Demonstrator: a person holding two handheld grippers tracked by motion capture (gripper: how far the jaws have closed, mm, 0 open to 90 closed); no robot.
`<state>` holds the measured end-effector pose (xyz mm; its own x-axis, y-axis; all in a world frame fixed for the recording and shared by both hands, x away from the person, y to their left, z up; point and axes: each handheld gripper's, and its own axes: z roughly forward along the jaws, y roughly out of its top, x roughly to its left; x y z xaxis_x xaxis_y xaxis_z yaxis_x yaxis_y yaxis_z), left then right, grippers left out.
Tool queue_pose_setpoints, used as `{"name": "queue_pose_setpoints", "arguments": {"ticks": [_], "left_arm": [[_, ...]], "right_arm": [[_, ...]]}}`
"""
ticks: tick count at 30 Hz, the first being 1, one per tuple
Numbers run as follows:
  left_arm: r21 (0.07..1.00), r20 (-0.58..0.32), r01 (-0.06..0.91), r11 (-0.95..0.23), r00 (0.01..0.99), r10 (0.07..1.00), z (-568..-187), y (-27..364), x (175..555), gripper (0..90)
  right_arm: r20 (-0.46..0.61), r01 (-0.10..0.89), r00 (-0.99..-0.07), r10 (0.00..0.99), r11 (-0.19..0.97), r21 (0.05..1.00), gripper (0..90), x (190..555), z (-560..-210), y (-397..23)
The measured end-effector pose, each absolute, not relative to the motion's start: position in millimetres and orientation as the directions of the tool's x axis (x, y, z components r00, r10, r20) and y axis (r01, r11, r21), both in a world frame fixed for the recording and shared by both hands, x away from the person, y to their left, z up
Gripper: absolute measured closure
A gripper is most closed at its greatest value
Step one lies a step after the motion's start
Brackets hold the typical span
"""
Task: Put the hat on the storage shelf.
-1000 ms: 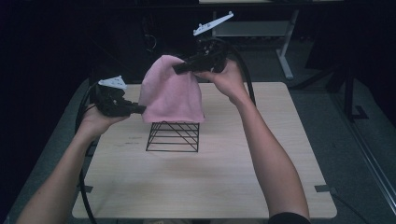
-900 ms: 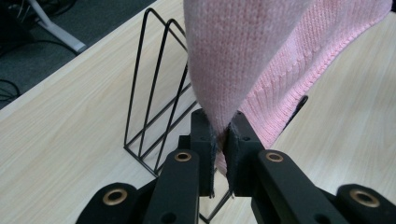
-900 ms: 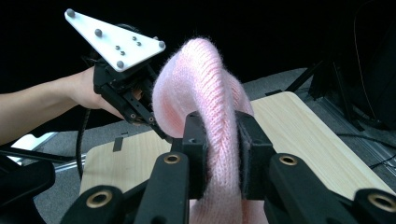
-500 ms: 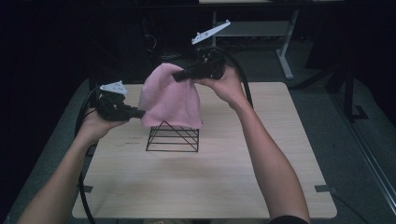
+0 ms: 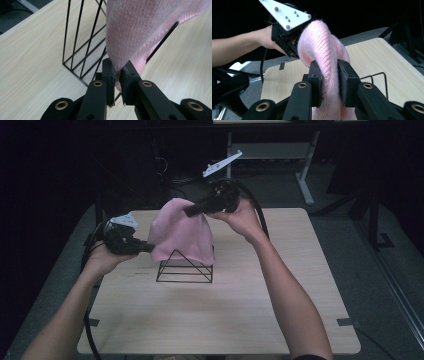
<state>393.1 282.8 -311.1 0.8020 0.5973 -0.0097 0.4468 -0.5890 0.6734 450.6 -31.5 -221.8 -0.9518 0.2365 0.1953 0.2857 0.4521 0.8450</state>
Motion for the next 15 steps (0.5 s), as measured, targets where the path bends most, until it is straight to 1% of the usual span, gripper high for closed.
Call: {"name": "queue_pose_setpoints", "arguments": {"ticks": [5, 15], "left_arm": [[0.667, -0.004, 0.449, -0.594, 0.8, 0.6, -315.7, 283.7, 392.7, 83.0], [0.631, -0.008, 0.477, -0.612, 0.793, 0.609, -333.6, 283.4, 392.5, 83.1]], "right_arm": [[0.214, 0.294, -0.951, 0.221, 0.445, 0.846, 73.1, 448.4, -229.4, -29.6], [0.235, 0.309, -0.949, 0.212, 0.468, 0.828, 72.9, 447.6, -245.6, -23.8]]}}
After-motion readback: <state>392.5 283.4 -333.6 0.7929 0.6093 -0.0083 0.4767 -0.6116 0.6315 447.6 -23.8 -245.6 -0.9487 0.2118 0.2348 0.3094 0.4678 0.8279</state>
